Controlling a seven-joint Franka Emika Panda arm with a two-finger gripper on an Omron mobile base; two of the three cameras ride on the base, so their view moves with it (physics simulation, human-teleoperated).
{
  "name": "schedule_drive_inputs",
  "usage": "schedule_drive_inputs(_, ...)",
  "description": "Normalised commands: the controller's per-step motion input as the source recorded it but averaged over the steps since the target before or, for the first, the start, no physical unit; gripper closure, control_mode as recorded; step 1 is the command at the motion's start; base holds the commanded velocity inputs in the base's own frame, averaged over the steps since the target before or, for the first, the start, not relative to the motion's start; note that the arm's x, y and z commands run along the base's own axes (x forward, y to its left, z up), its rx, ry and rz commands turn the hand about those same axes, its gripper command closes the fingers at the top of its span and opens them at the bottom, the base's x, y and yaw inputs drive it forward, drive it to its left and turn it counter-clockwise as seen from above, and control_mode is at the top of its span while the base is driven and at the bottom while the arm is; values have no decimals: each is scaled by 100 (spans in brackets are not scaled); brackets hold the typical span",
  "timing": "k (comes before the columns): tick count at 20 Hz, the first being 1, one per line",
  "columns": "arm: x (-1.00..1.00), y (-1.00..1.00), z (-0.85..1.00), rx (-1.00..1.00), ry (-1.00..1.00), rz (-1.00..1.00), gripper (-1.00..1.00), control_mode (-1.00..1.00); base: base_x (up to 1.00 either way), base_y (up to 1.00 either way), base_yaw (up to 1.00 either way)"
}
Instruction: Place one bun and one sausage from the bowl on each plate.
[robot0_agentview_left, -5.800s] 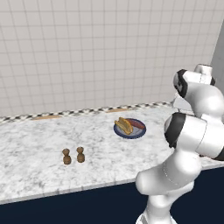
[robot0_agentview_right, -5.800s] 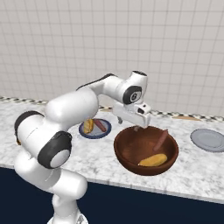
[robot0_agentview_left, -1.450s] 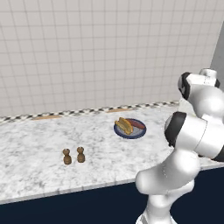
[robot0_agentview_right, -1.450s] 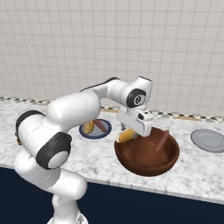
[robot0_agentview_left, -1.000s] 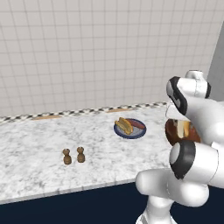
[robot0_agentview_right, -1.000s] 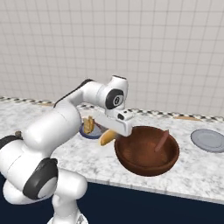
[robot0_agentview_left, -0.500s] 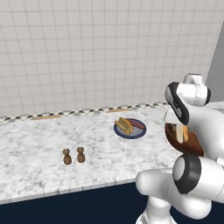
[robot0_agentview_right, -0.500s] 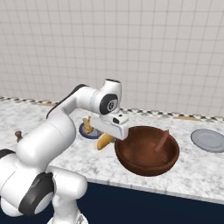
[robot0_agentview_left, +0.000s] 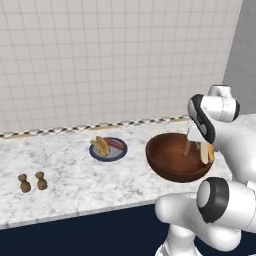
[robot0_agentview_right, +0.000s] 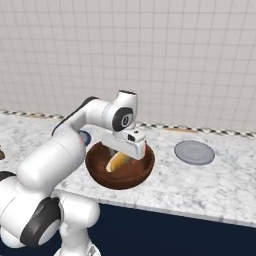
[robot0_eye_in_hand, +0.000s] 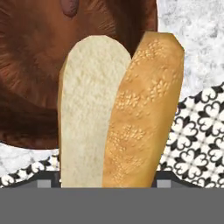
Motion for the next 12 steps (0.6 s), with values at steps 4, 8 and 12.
schedule_drive_inputs(4, 0, 0, 0, 0, 0, 0, 100, 100, 10, -90, 0)
schedule_drive_inputs(8, 0, 0, 0, 0, 0, 0, 100, 100, 44, -50, 0)
schedule_drive_inputs(12, 0, 0, 0, 0, 0, 0, 100, 100, 56, -18, 0)
